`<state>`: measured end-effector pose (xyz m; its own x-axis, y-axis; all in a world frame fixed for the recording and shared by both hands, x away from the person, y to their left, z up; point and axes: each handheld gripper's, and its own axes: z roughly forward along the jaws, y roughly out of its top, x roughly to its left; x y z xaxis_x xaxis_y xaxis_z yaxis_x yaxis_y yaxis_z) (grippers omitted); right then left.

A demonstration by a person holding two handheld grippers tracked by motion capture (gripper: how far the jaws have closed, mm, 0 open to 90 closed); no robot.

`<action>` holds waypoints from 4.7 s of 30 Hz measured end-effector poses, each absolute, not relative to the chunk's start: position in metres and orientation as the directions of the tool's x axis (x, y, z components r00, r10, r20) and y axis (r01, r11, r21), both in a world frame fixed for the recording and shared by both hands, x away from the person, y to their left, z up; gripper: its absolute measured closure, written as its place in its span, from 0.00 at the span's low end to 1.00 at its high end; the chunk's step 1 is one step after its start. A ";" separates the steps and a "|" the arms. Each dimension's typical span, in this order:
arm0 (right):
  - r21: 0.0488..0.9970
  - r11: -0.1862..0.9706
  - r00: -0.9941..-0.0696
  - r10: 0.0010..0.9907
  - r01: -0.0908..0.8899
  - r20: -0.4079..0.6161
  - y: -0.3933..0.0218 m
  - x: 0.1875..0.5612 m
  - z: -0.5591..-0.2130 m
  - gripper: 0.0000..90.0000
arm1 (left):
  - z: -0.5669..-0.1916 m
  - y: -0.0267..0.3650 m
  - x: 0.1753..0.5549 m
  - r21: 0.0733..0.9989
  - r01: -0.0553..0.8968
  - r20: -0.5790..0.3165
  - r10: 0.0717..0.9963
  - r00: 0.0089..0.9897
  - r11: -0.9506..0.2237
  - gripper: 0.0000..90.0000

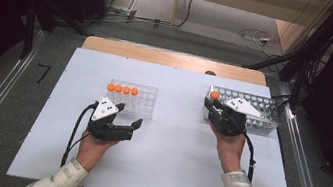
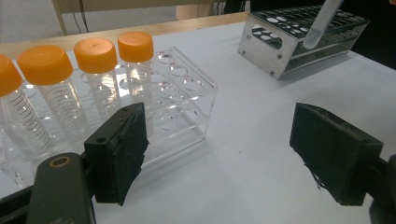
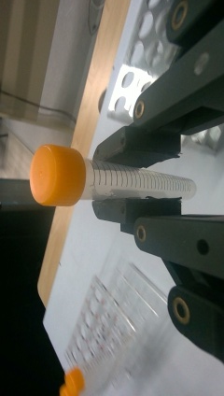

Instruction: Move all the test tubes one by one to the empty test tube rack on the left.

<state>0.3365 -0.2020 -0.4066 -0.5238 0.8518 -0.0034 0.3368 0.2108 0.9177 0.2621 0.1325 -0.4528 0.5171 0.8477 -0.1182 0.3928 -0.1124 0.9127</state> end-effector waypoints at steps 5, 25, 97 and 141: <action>0.907 0.253 -0.581 0.814 0.338 -0.010 -0.190 0.322 -0.419 0.80 | -0.451 0.129 0.261 0.916 0.386 -0.122 0.838 0.532 -0.111 0.21; 0.872 0.369 -0.738 0.675 0.322 -0.013 -0.136 0.292 -0.449 0.80 | -0.436 0.096 0.268 0.919 0.373 -0.143 0.773 0.618 -0.129 0.34; 0.849 0.378 -0.742 0.670 0.369 0.024 -0.150 0.295 -0.451 0.33 | -0.396 0.129 0.331 0.949 0.315 -0.128 0.871 0.474 -0.033 0.78; 0.861 0.303 -0.662 0.748 0.408 0.050 -0.191 0.301 -0.447 0.30 | -0.430 0.133 0.288 0.920 0.387 -0.134 0.881 0.453 -0.059 0.27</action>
